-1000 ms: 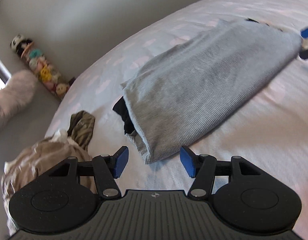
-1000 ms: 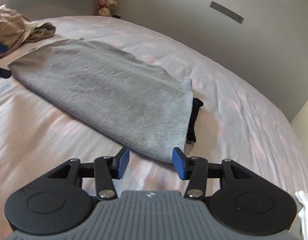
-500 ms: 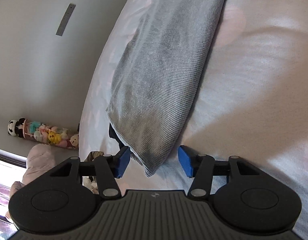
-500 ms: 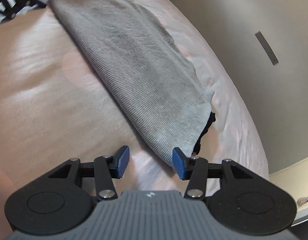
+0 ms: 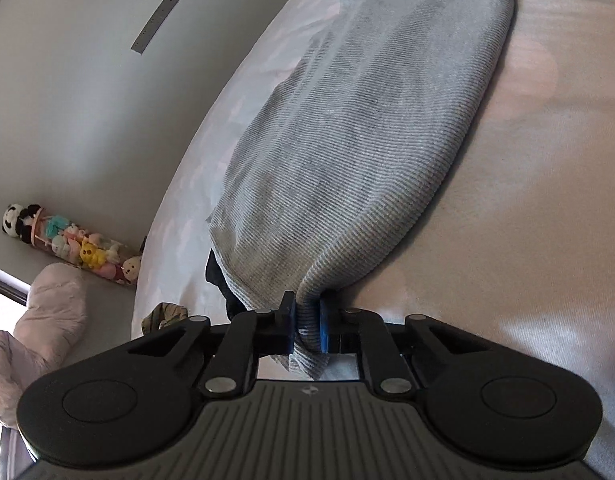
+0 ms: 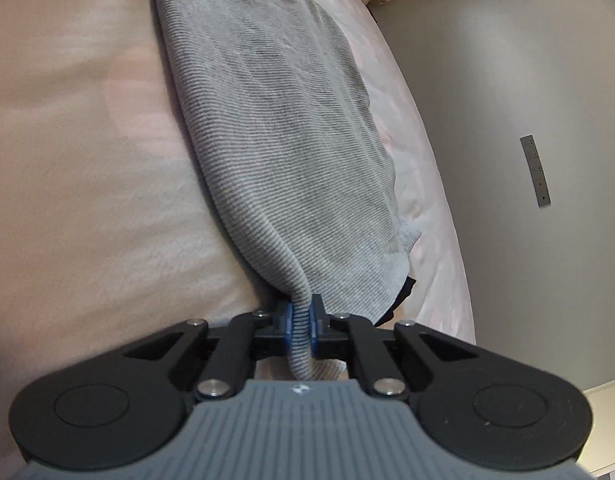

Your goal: Fold clothes

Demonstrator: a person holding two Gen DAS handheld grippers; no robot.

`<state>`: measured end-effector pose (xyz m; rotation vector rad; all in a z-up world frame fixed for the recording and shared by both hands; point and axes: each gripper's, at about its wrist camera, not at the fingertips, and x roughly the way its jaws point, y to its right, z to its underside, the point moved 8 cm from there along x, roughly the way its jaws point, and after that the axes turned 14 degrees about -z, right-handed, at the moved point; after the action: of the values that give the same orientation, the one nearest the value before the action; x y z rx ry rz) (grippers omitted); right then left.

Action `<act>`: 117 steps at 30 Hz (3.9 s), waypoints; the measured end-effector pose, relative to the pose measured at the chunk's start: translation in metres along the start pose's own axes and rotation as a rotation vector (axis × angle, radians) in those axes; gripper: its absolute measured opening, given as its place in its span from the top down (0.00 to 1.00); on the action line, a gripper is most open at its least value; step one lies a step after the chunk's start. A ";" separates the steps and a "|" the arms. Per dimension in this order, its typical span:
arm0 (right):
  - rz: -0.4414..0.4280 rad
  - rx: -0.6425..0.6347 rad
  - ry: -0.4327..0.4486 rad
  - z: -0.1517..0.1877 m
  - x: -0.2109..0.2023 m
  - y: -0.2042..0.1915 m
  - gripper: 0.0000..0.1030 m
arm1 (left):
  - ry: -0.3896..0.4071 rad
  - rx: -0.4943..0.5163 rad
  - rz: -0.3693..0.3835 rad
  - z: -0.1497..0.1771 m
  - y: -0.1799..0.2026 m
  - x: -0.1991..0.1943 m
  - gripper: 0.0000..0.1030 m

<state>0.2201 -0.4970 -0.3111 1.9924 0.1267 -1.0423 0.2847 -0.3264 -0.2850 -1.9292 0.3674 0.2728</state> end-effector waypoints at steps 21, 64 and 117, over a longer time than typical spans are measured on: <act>-0.163 0.084 0.026 -0.011 -0.101 0.030 0.94 | 0.022 0.157 0.153 0.004 -0.065 -0.061 0.95; -0.785 0.379 -0.149 0.045 -0.133 -0.086 0.77 | -0.212 0.194 0.581 0.105 0.016 -0.152 0.89; -0.675 1.411 0.126 0.061 -0.058 0.058 0.88 | -0.355 -0.955 0.442 0.115 -0.085 -0.020 0.54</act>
<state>0.1705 -0.5616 -0.2498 3.4303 0.1521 -1.6746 0.2961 -0.1873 -0.2478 -2.6285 0.4675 1.2441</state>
